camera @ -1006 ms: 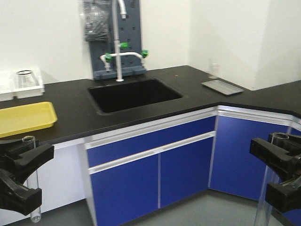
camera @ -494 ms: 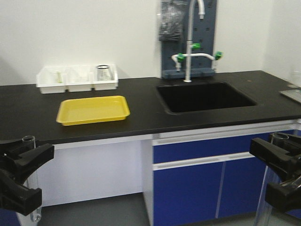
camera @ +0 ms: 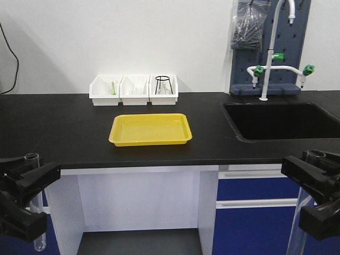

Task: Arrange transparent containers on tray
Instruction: 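Drive the base to the yellow tray while holding both tubes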

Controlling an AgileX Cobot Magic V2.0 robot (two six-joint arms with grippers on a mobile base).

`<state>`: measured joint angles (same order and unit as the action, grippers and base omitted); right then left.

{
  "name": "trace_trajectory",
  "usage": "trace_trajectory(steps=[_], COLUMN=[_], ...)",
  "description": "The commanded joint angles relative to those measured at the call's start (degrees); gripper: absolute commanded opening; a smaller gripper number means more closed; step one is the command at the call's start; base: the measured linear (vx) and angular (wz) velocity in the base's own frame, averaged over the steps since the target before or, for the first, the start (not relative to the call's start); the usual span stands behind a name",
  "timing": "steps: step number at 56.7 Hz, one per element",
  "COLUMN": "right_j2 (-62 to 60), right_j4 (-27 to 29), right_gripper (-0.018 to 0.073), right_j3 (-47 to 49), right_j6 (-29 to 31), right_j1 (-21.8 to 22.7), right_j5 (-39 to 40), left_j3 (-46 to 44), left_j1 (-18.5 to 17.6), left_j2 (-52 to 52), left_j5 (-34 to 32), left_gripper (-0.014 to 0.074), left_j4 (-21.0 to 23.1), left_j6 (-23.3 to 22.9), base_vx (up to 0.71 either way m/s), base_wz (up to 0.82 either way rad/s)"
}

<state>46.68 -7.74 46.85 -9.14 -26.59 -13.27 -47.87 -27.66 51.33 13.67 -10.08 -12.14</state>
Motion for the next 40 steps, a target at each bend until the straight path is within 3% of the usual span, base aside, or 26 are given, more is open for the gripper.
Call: trace_trajectory(steps=[1, 40], right_j2=[-0.4, -0.4], right_j4=[-0.3, -0.3], right_gripper=[-0.0013, -0.0013], right_j3=[1.7, 1.7], right_j6=[0.3, 0.3], right_j1=[0.1, 0.1], right_j5=[4.9, 4.9], left_j3=[-1.6, -1.6], left_j1=[-0.3, -0.3], left_j2=[-0.6, -0.6], left_j5=[-4.6, -4.6], left_gripper=[-0.0004, -0.0004], left_j4=[0.1, 0.1], left_j6=[-0.2, -0.2], base_vx=[0.2, 0.3], base_wz=[0.13, 0.02])
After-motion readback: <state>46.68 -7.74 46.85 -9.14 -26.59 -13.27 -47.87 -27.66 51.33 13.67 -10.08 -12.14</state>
